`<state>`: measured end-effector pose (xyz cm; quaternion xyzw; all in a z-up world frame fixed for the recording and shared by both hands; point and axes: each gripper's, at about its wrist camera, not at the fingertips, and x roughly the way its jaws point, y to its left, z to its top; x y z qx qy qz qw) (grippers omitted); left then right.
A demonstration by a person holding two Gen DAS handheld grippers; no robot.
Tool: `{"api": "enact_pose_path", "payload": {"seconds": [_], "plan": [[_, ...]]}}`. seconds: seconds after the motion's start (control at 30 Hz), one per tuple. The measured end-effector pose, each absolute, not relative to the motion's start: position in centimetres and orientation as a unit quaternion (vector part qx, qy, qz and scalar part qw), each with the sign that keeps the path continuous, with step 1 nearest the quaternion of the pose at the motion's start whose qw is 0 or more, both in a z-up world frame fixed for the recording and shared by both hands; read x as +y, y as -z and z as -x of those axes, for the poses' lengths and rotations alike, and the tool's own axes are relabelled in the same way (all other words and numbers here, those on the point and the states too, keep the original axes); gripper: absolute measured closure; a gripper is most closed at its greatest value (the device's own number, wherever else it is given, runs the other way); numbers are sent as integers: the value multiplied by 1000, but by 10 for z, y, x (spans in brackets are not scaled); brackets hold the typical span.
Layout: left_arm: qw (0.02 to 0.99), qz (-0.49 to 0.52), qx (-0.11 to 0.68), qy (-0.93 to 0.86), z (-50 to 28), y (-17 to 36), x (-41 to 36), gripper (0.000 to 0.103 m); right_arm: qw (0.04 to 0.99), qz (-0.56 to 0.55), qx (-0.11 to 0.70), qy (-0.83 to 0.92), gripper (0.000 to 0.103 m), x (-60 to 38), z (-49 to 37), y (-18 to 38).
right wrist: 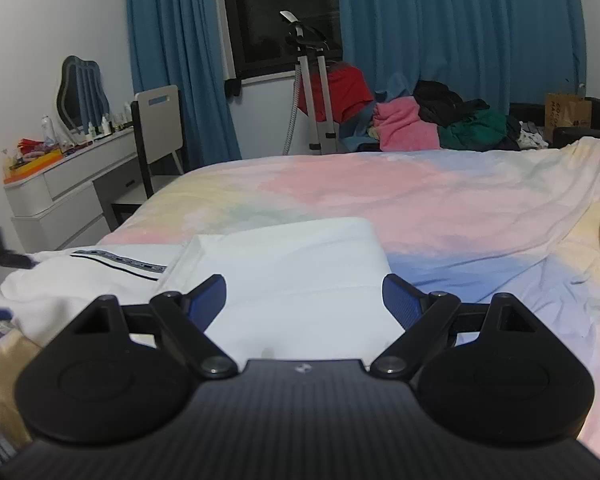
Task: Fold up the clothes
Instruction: 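Grasp the white elastic cuffs with the left gripper and lift them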
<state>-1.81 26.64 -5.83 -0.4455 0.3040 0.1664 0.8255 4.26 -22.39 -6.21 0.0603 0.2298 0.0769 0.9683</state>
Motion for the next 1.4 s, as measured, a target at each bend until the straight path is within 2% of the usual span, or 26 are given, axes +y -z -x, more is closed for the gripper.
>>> {"api": "enact_pose_path", "payload": {"seconds": [0.2, 0.43, 0.53, 0.6, 0.67, 0.73, 0.8, 0.97, 1.2, 1.4], "plan": [[735, 569, 311, -196, 35, 98, 314, 1, 964, -64, 247, -72, 16, -223, -46, 67], [721, 586, 315, -191, -3, 105, 343, 1, 956, -58, 276, -80, 16, -219, -54, 80], [737, 573, 295, -203, -7, 104, 353, 11, 953, -47, 287, -87, 16, -208, -64, 89], [754, 551, 282, -220, -9, 100, 357, 27, 950, -40, 295, -92, 16, -201, -71, 95], [769, 526, 269, -246, -10, 96, 358, 33, 948, -34, 302, -97, 16, -193, -78, 100], [781, 502, 262, -263, -11, 94, 364, 45, 946, -34, 305, -108, 16, -183, -89, 106], [791, 484, 254, -275, -9, 94, 369, 61, 939, -24, 318, -129, 16, -171, -102, 114], [821, 444, 227, -278, -8, 78, 356, 86, 930, 33, 337, -144, 15, -151, -107, 140], [898, 321, 162, -254, -25, 9, 295, 89, 940, 27, 318, -122, 16, -160, -98, 122], [953, 206, 76, -207, -37, -63, 180, 89, 960, -16, 272, -60, 16, -200, -91, 100]]}}
